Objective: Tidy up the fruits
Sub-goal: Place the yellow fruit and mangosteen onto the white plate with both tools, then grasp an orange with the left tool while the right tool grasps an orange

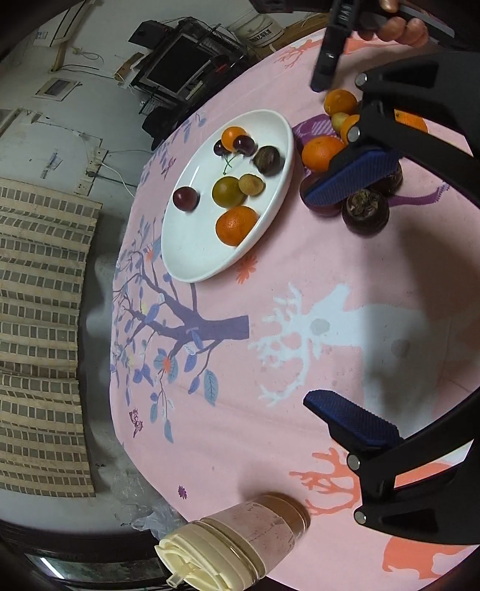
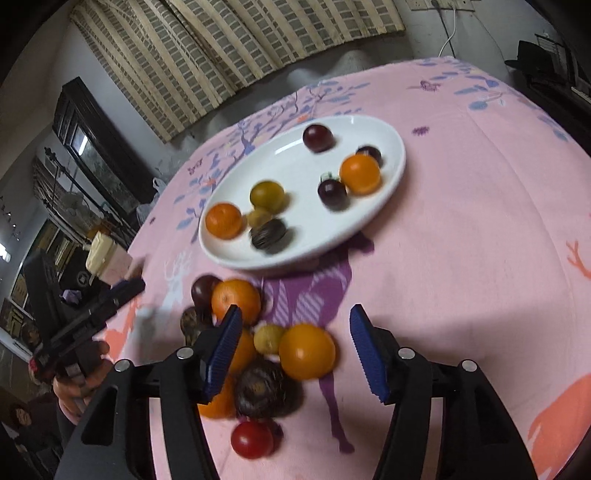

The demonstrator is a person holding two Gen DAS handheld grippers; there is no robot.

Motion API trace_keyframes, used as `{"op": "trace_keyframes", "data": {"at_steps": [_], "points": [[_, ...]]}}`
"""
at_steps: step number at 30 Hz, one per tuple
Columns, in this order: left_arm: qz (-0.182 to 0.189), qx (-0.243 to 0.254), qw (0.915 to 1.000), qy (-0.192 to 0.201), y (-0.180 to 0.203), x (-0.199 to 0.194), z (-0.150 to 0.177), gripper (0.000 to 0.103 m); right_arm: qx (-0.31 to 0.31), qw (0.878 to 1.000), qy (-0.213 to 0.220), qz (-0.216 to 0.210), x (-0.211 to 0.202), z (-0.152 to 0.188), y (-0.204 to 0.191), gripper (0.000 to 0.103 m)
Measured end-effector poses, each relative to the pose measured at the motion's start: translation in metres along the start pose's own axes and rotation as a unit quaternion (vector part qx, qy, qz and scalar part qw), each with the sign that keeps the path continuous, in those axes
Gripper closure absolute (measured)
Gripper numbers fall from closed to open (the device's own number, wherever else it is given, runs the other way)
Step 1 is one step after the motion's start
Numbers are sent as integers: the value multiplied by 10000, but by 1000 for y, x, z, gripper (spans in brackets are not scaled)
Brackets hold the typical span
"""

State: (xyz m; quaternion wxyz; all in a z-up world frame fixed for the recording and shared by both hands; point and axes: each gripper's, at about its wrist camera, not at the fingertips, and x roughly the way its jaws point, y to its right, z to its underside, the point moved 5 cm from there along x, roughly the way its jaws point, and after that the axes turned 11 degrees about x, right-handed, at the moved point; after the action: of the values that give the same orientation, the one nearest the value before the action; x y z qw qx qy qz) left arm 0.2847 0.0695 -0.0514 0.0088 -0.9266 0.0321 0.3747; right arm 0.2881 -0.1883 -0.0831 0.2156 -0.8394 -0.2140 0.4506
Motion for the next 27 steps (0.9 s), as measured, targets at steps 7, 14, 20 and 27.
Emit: {"op": "trace_keyframes", "data": {"at_steps": [7, 14, 20, 27], "points": [[1, 120, 9999, 17, 6, -5, 2, 5, -34, 9998, -216, 30, 4, 18, 6, 53], [126, 130, 9998, -11, 11, -7, 2, 5, -38, 9995, -270, 163, 11, 20, 10, 68], [1388, 1015, 9851, -105, 66, -19, 13, 7, 282, 9996, 70, 9, -5, 11, 21, 68], [1970, 2719, 9414, -314, 145, -27, 53, 45, 422, 9991, 77, 72, -5, 7, 25, 68]]}}
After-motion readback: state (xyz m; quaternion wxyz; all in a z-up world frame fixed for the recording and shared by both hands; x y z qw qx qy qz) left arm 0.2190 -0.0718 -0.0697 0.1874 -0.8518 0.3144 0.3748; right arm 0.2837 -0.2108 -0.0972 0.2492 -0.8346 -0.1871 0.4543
